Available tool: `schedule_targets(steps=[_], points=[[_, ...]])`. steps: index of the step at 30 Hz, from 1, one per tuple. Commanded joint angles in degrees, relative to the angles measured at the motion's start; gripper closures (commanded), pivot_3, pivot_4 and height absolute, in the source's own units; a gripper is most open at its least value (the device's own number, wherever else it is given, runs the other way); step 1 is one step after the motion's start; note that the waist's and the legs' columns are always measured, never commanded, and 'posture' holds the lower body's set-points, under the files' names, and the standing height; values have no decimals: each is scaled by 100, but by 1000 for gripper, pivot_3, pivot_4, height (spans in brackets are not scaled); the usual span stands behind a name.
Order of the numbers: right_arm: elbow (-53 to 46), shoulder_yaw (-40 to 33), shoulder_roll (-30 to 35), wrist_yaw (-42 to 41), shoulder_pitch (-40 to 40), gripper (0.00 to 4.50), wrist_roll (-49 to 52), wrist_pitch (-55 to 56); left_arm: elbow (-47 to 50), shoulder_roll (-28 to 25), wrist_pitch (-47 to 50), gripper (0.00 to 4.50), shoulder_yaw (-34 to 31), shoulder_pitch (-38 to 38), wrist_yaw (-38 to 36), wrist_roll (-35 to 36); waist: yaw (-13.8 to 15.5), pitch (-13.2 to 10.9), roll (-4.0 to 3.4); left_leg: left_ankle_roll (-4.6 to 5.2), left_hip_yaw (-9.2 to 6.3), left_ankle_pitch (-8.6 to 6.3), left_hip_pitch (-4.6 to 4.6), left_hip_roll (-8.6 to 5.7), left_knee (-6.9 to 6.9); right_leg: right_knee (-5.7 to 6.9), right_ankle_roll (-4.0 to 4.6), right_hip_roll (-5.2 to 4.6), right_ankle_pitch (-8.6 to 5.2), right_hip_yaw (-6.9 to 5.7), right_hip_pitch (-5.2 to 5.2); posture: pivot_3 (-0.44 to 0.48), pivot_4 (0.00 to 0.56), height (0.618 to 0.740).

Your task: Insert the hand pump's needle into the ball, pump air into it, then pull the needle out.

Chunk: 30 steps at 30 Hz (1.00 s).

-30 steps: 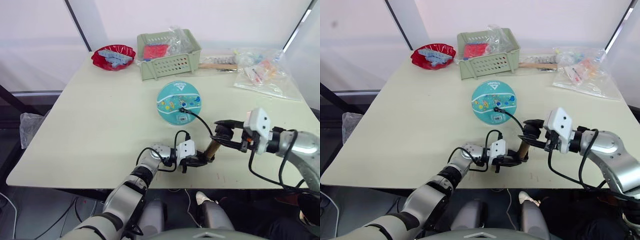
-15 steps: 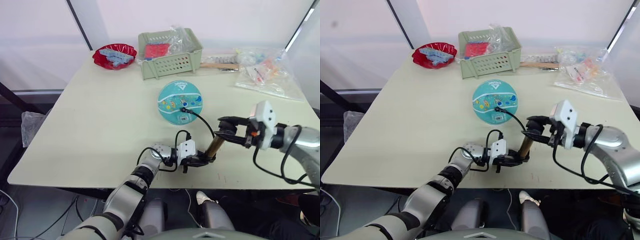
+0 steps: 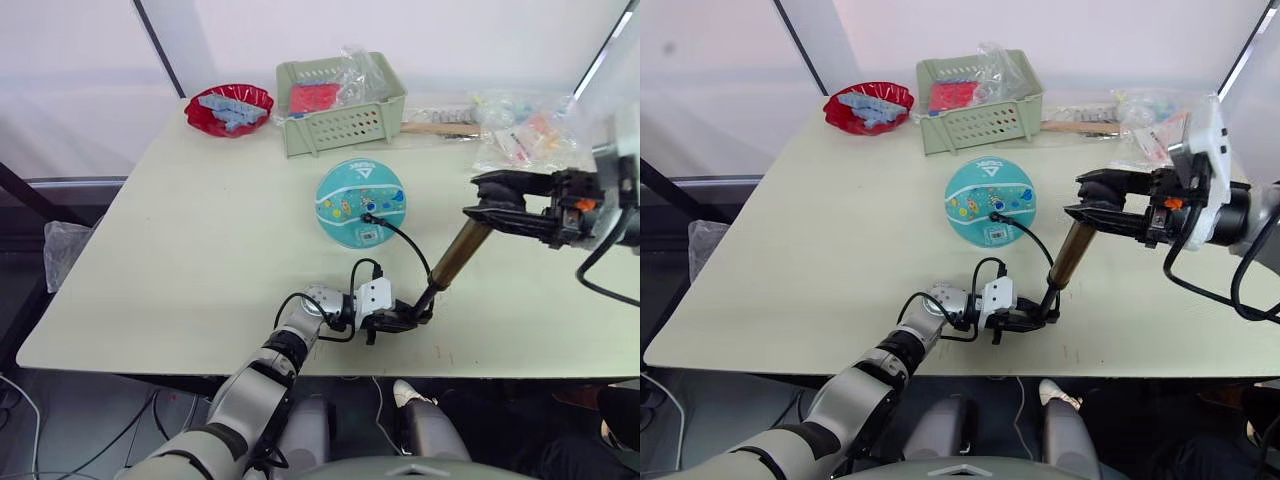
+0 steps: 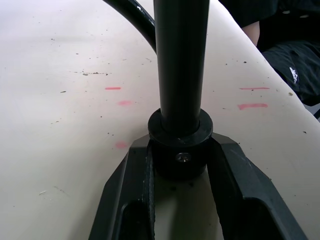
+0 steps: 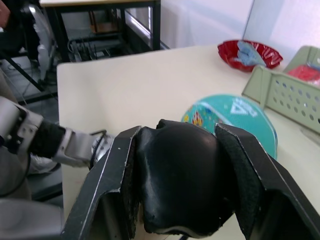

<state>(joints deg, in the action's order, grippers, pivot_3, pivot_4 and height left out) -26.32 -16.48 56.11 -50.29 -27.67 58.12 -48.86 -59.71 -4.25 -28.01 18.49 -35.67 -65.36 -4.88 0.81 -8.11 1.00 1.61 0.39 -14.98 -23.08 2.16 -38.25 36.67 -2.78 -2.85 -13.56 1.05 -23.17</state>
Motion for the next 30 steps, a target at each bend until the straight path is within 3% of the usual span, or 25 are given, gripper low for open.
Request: schedule_targets(steps=[1, 19, 30], points=[[-63, -501, 51, 21, -350, 2560, 586, -10, -434, -139, 217, 3469, 188, 246, 11, -320, 0, 0, -1, 0, -1, 0, 0, 0, 0, 0, 0, 0, 0, 0, 0, 0, 150, 736], [-302, 1099, -352, -289, 1083, 2560, -1550, 1269, -379, -165, 227, 3469, 188, 271, -13, -306, -16, 17, 7, 0, -29, 0, 17, 1, 1, 2, -2, 6, -1, -3, 9, 0, 150, 736], [350, 2172, -1263, 57, 1851, 2560, -3342, 2721, -354, -180, 238, 3469, 177, 325, 57, -314, -31, 48, 22, 0, -26, 0, 25, 2, 1, 3, -4, 9, -2, -2, 14, 0, 150, 736]])
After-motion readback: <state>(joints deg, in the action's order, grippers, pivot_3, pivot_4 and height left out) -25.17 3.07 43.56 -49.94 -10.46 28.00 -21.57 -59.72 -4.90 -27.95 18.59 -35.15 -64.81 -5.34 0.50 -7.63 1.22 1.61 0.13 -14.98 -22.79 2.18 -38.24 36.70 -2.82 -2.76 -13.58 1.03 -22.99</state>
